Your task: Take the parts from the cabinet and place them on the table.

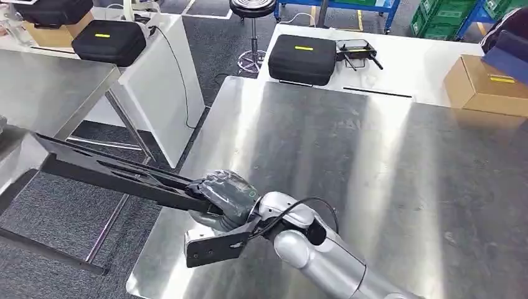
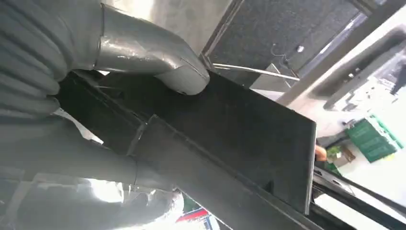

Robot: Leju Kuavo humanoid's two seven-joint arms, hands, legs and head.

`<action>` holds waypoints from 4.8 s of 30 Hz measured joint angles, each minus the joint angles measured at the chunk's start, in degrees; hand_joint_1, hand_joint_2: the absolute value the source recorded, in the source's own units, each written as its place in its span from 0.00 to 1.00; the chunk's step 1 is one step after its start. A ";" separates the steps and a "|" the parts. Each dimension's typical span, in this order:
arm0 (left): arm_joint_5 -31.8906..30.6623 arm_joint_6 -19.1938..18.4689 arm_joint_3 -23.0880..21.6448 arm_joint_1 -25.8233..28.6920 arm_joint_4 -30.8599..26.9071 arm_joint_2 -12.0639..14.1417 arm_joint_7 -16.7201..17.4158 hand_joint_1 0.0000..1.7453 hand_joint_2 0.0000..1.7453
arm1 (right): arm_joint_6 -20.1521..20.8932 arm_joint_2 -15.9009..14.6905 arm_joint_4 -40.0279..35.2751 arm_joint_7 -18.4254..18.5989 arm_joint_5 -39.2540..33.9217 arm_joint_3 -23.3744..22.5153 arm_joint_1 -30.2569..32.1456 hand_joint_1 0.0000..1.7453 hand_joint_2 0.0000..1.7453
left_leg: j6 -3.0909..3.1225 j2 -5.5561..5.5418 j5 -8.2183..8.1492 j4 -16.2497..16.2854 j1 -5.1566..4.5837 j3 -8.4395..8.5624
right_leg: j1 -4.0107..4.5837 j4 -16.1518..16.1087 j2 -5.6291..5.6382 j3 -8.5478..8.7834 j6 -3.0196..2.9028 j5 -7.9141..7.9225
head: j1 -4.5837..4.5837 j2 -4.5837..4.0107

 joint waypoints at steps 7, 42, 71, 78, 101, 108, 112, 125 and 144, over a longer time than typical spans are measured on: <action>0.17 0.13 0.02 0.00 0.00 -0.20 -0.02 0.00 1.00 | -0.79 0.48 3.68 0.52 0.66 3.04 -2.58 1.00 1.00 | -0.67 0.13 0.00 -0.42 0.00 0.22 | 0.12 0.01 0.07 0.00 -0.34 -0.23 | 0.04 0.00; -0.35 -4.28 -0.02 0.36 0.00 0.79 0.17 0.00 1.00 | -2.97 7.89 40.49 19.35 20.26 9.93 -19.41 1.00 1.00 | -0.86 0.25 0.20 -1.59 -0.03 0.29 | 0.01 -1.03 0.15 -0.04 -0.15 -0.08 | -0.64 0.00; -0.15 -3.56 -0.02 0.37 -0.02 1.25 0.15 0.00 0.00 | 0.48 5.40 55.96 25.38 29.53 6.06 -27.51 0.00 0.00 | -0.87 0.24 0.21 -1.52 -0.14 0.52 | -0.06 -1.04 0.15 0.21 -0.14 -0.06 | -0.59 0.00; 0.26 -3.04 -0.02 0.25 -0.02 1.22 0.85 0.00 0.00 | 0.06 6.60 55.89 23.76 28.61 3.94 -27.62 0.00 0.00 | -0.87 0.21 0.21 -1.52 -0.13 0.76 | -0.06 -1.05 0.15 0.47 -0.15 -0.07 | -0.59 0.00; -0.11 0.59 -0.37 0.37 -0.04 0.24 0.96 0.00 0.00 | -11.70 4.65 9.63 5.85 -3.95 -9.48 -13.02 0.00 0.00 | -0.91 0.22 0.15 -1.51 -0.17 1.04 | -0.06 -1.10 0.15 0.73 -0.16 -0.08 | -0.59 0.00; 0.63 1.51 -0.63 0.51 -0.02 -0.22 0.39 0.00 0.00 | -11.67 0.17 -9.82 -2.93 -23.35 -12.63 0.29 0.00 0.00 | -0.96 0.26 0.08 -1.52 -0.18 1.12 | -0.06 -1.20 0.18 0.87 -0.18 -0.09 | -0.61 0.00; 0.96 1.25 -0.61 0.53 -0.02 -0.22 -0.22 0.00 0.00 | -9.88 -1.73 -15.52 -4.50 -27.32 -12.74 4.80 0.00 0.00 | -0.96 0.22 0.08 -1.51 -0.17 1.16 | -0.06 -1.20 0.16 0.92 -0.18 -0.09 | -0.59 0.00; 1.94 -3.76 -0.61 0.69 -0.04 1.31 -2.27 0.00 0.00 | -9.18 -4.44 -20.28 -5.31 -27.95 -12.28 9.08 0.00 0.00 | 0.38 1.32 2.13 -5.77 1.73 3.54 | -1.32 9.20 0.11 -3.74 2.90 -3.55 | -0.29 0.00; 1.75 -5.62 -0.79 0.71 -0.04 2.06 -3.28 0.00 0.00 | -11.06 -5.20 -20.50 -4.46 -23.96 -12.10 10.65 0.00 0.00 | 3.52 -0.61 -6.11 -0.16 -1.65 7.20 | 2.32 -0.57 0.85 -3.18 -2.36 4.33 | -1.07 0.00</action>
